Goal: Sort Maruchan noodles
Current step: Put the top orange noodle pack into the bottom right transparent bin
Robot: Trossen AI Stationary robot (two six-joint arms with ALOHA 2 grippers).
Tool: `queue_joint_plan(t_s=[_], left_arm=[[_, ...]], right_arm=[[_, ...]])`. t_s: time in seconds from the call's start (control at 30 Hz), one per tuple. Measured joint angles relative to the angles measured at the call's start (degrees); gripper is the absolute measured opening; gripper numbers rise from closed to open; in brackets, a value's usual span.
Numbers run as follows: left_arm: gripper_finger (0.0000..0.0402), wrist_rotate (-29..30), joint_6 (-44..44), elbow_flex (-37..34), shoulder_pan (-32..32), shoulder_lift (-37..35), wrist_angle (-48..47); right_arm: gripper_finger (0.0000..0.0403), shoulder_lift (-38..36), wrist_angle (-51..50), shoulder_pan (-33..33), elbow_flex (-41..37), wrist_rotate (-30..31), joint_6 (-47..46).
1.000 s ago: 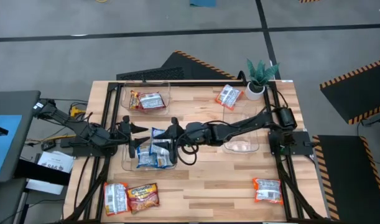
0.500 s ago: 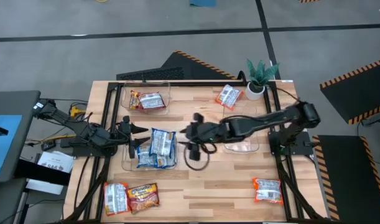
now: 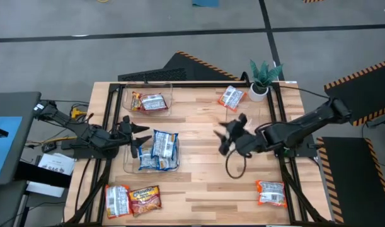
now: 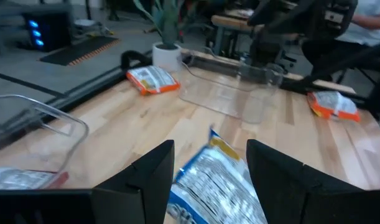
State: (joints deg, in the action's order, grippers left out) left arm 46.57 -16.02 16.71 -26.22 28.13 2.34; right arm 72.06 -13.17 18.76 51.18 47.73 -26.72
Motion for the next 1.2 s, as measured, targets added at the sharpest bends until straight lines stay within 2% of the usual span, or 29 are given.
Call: queue_joint_plan(t_s=[0.1, 0.27, 0.47, 0.63, 0.8, 1.2], left_arm=[[0.0190, 1.05, -0.42, 0.00, 0.00, -0.01, 0.65], [0.0190, 0.39, -4.12, 0.00, 0.00, 0.51, -0.11], [0.0190, -0.90, -7.74, 0.00, 0.00, 3.03, -3.62], [0.0190, -0.92, -8.89, 0.00, 0.00, 6.74, -4.01], [0.0190, -0.92, -9.83, 0.00, 0.00, 10.32, -4.01], [0.0190, 0.16, -9.78, 0.00, 0.00, 14.57, -3.62]], right_arm=[[0.0221, -1.55, -0.22, -3.99, -0.06, 2.83, -3.58], [0.0221, -1.29, -5.16, -18.05, 3.93, -1.43, -2.90], [0.0220, 4.23, -11.69, -38.71, 7.73, -14.55, -7.02], [0.0220, 11.09, -12.56, -50.72, 7.82, -23.88, -10.73], [0.0220, 17.93, -13.14, -55.12, 7.86, -28.57, -13.80], [0.0220, 28.07, -13.21, -56.08, 7.91, -28.40, -17.00]])
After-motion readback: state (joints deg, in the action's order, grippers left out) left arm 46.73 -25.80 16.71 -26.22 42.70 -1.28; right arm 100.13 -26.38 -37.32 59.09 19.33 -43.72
